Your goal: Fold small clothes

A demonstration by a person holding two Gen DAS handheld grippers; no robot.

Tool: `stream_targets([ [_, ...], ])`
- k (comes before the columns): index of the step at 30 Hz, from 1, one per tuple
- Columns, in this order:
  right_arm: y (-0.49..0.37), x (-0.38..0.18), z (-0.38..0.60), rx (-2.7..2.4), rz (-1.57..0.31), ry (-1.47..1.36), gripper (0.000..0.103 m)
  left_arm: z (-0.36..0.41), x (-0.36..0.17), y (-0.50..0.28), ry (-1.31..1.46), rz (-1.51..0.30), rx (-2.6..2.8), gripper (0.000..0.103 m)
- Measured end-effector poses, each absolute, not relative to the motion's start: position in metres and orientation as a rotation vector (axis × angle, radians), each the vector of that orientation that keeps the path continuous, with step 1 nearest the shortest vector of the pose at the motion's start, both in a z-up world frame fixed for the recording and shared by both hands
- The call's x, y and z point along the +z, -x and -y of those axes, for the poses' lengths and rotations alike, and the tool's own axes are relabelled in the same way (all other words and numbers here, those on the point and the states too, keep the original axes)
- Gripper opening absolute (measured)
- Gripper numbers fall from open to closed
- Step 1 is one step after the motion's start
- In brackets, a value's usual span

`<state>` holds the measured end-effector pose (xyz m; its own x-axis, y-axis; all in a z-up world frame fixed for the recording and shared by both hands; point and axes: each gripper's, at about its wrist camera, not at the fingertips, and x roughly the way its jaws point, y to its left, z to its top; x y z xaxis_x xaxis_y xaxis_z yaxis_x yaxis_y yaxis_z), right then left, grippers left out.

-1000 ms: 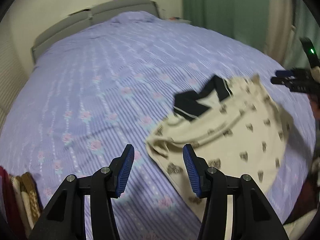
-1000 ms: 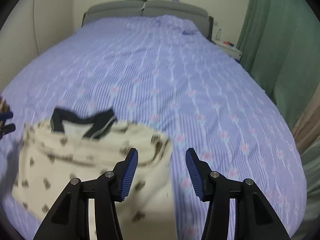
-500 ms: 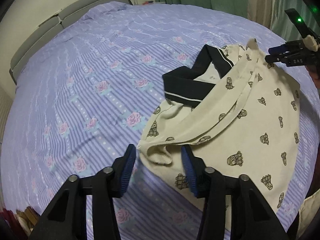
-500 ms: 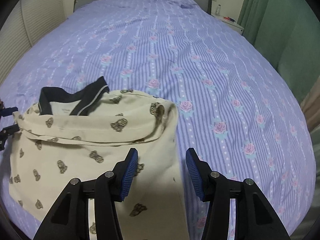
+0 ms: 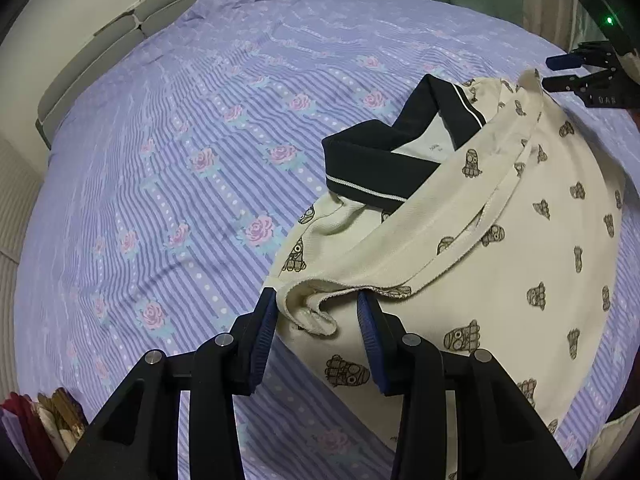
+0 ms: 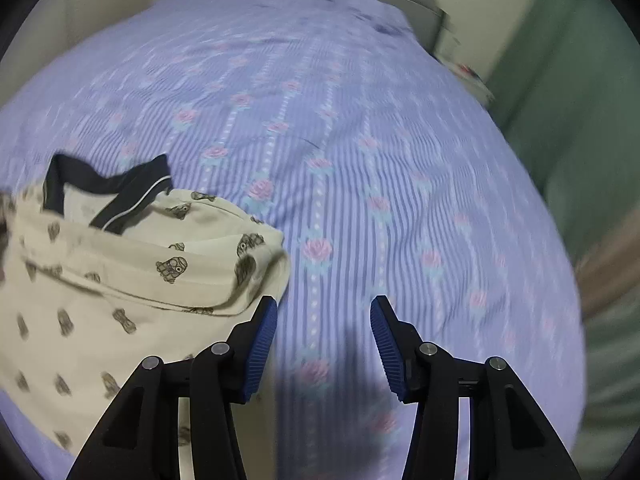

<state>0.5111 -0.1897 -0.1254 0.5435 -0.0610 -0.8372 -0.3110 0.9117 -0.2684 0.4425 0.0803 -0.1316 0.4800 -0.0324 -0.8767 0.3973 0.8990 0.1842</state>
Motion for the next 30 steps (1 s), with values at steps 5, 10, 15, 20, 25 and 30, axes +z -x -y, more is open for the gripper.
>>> stream_targets([
  [5, -0.523, -0.129, 0.170, 0.276, -1.021, 0.594, 0.035, -0.078, -0.130, -0.446, -0.382, -1.059, -0.279, 0.041],
  [10, -0.533, -0.130, 0.158, 0.418, -1.075, 0.649, 0.035, -0.076, -0.128, -0.452, -0.363, -1.073, -0.306, 0.041],
  [15, -0.543, -0.137, 0.145, 0.487, -1.086, 0.702, 0.035, -0.077, -0.130, -0.456, -0.363, -1.093, -0.320, 0.041],
  [20, -0.553, -0.140, 0.139, 0.559, -1.103, 0.686, 0.030, -0.076, -0.132, -0.460, -0.369, -1.103, -0.336, 0.035],
  [25, -0.564, -0.151, 0.137, 0.586, -1.142, 0.674, 0.029, -0.078, -0.132, -0.457, -0.387, -1.109, -0.334, 0.029],
  [30, -0.562, -0.149, 0.139, 0.589, -1.129, 0.648, 0.007, -0.080, -0.125, -0.453, -0.371, -1.106, -0.349, 0.016],
])
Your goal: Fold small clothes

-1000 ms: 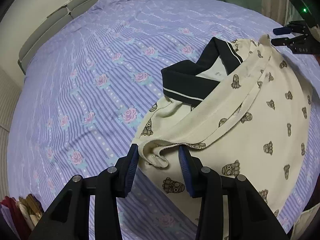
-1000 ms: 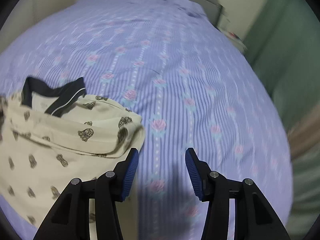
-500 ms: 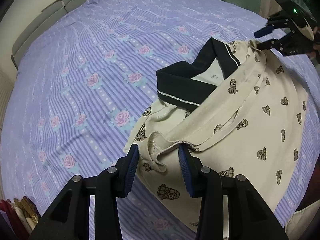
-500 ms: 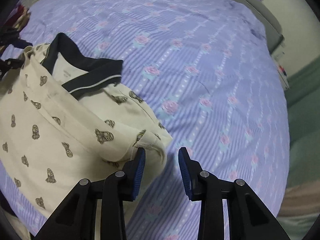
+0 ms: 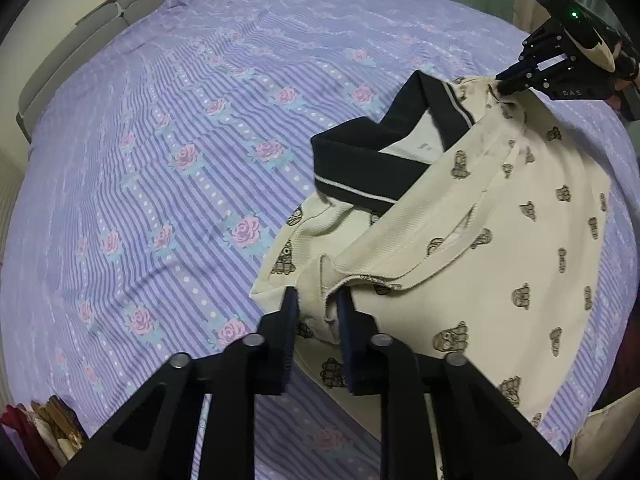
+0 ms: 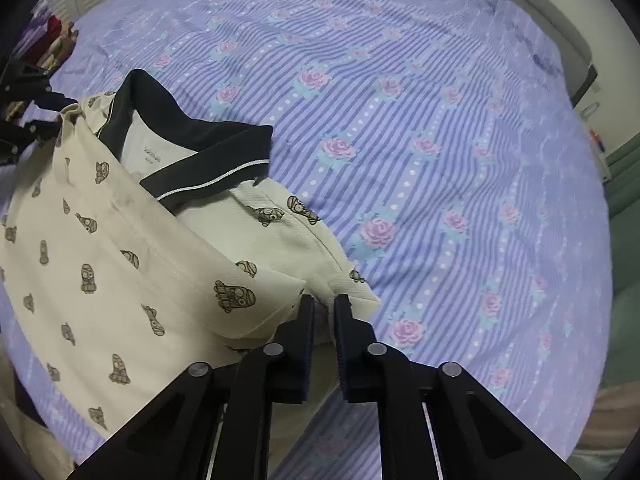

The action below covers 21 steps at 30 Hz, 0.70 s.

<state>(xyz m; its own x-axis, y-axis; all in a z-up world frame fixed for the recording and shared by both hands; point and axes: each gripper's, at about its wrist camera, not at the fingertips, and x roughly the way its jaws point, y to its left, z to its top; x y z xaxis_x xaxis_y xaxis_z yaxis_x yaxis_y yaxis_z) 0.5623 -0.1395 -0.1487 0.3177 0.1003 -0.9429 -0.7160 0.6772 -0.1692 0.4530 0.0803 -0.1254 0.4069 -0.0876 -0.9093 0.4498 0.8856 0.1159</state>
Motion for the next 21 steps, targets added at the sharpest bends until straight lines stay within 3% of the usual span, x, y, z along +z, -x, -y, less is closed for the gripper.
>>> stream_targets([
  [4, -0.551, -0.129, 0.147, 0.526, -1.052, 0.595, 0.006, -0.080, -0.118, -0.446, -0.356, -1.082, -0.359, 0.009],
  [12, -0.541, -0.103, 0.175, 0.317, -0.908, 0.428, 0.005, -0.094, -0.085, -0.452, -0.273, -1.020, -0.278, 0.009],
  [21, -0.557, -0.132, 0.189, 0.128, -0.986, 0.309, 0.005, -0.120, -0.127, -0.476, -0.126, -1.164, -0.131, 0.012],
])
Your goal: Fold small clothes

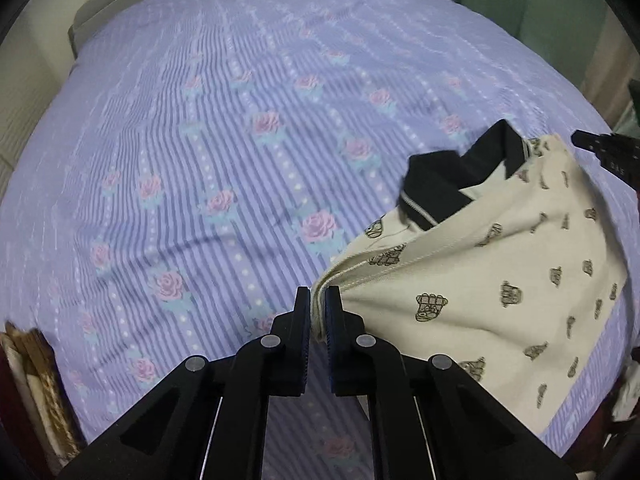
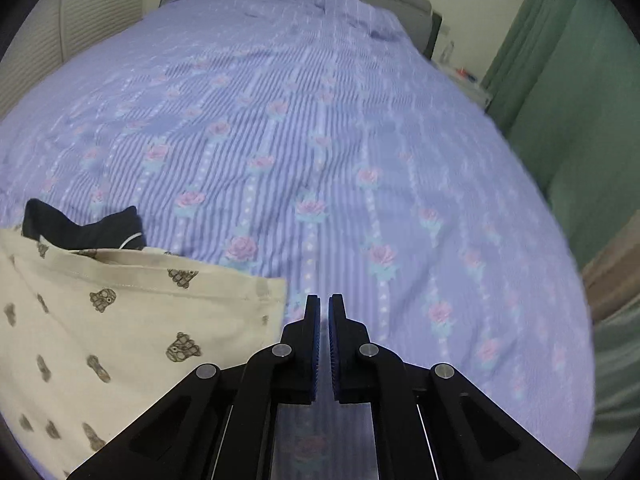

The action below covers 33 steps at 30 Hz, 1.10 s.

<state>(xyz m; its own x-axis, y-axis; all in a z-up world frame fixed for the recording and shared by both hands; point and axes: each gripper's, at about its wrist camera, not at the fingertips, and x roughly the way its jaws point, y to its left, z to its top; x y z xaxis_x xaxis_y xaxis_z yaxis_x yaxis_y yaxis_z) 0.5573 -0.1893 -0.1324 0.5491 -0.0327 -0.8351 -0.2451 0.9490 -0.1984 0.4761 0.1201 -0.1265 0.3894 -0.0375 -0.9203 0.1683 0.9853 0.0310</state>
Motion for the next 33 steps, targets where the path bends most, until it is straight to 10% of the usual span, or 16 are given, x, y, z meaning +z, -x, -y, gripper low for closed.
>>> stream_targets([
  [4, -0.553, -0.136, 0.188, 0.171, -0.971, 0.272, 0.012, -0.118, -0.122, -0.467, -0.165, -1.105, -0.112, 0.038],
  [6, -0.548, -0.134, 0.187, 0.212, -0.957, 0.243, 0.033, -0.118, -0.115, -0.456, -0.164, -1.058, -0.108, 0.053],
  [22, -0.535, -0.143, 0.179, 0.135, -0.849, 0.164, 0.036, -0.149, -0.109, -0.419, 0.010, -0.917, -0.092, 0.053],
  [33, -0.524, -0.141, 0.186, 0.140, -0.828, 0.096, 0.036, -0.142, -0.135, -0.444, 0.010, -0.974, -0.190, 0.030],
])
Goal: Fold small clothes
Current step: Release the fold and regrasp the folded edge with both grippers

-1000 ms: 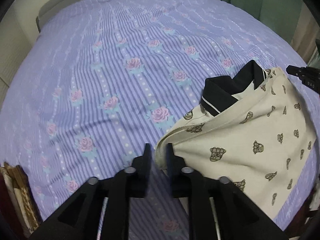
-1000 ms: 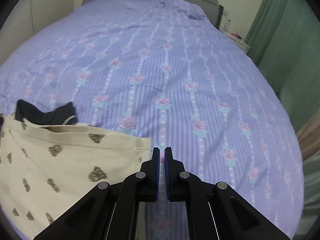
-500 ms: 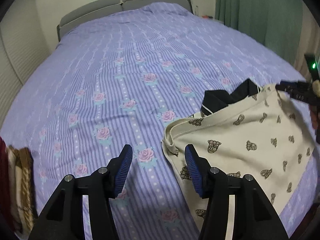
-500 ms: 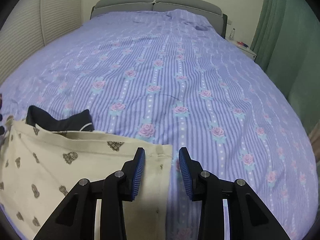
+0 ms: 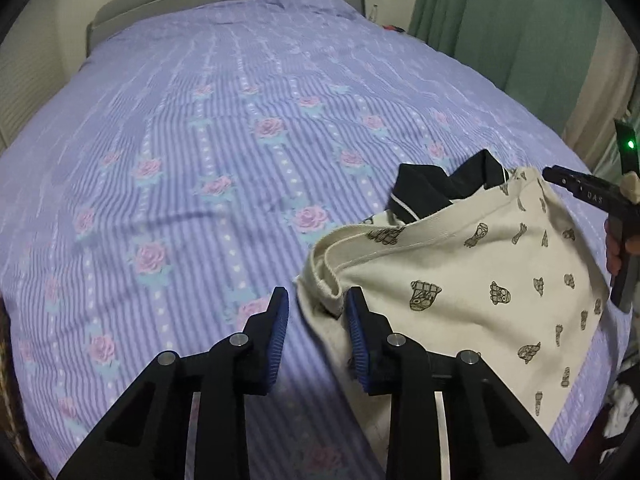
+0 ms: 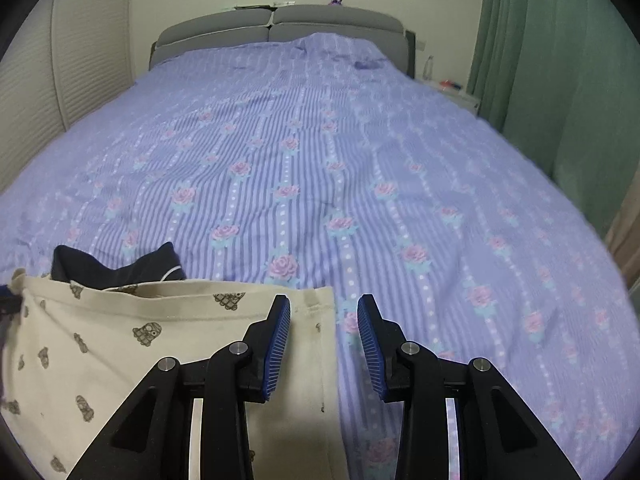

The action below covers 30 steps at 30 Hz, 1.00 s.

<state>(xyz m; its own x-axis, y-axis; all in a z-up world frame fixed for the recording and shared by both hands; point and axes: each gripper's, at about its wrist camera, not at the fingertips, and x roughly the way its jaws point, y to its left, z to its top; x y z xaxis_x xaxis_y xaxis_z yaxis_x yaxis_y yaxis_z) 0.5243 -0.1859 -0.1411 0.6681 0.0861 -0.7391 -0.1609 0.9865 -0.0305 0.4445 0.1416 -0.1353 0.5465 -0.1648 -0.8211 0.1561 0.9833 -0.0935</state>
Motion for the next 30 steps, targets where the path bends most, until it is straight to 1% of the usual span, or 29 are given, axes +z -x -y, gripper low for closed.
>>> stream_targets([
  [8, -0.547, -0.161, 0.182, 0.187, -0.902, 0.097, 0.036, -0.143, -0.136, -0.456, 0.010, -0.986, -0.234, 0.030],
  [13, -0.552, -0.165, 0.179, 0.195, -0.918, 0.097, 0.035, -0.144, -0.138, -0.456, 0.011, -0.981, -0.243, 0.030],
  [14, -0.551, -0.165, 0.178, 0.196, -0.921, 0.100, 0.029, -0.144, -0.138, -0.456, 0.012, -0.980, -0.246, 0.030],
  [15, -0.551, -0.164, 0.179, 0.197, -0.919, 0.098, 0.015, -0.145, -0.138, -0.455, 0.018, -0.979, -0.251, 0.030],
  [16, -0.549, -0.163, 0.179, 0.194, -0.915, 0.101, 0.009, -0.146, -0.137, -0.455, 0.019, -0.979, -0.254, 0.030],
  [18, -0.547, -0.159, 0.178, 0.176, -0.899, 0.124, 0.006, -0.146, -0.136, -0.455, 0.012, -0.976, -0.260, 0.030],
  [24, -0.526, -0.127, 0.178, 0.145, -0.781, 0.166, 0.006, -0.142, -0.123, -0.451, -0.008, -0.925, -0.311, 0.030],
  [30, -0.528, -0.118, 0.179, 0.126, -0.775, 0.202, 0.006, -0.133, -0.115, -0.455, -0.096, -0.941, -0.368, 0.030],
])
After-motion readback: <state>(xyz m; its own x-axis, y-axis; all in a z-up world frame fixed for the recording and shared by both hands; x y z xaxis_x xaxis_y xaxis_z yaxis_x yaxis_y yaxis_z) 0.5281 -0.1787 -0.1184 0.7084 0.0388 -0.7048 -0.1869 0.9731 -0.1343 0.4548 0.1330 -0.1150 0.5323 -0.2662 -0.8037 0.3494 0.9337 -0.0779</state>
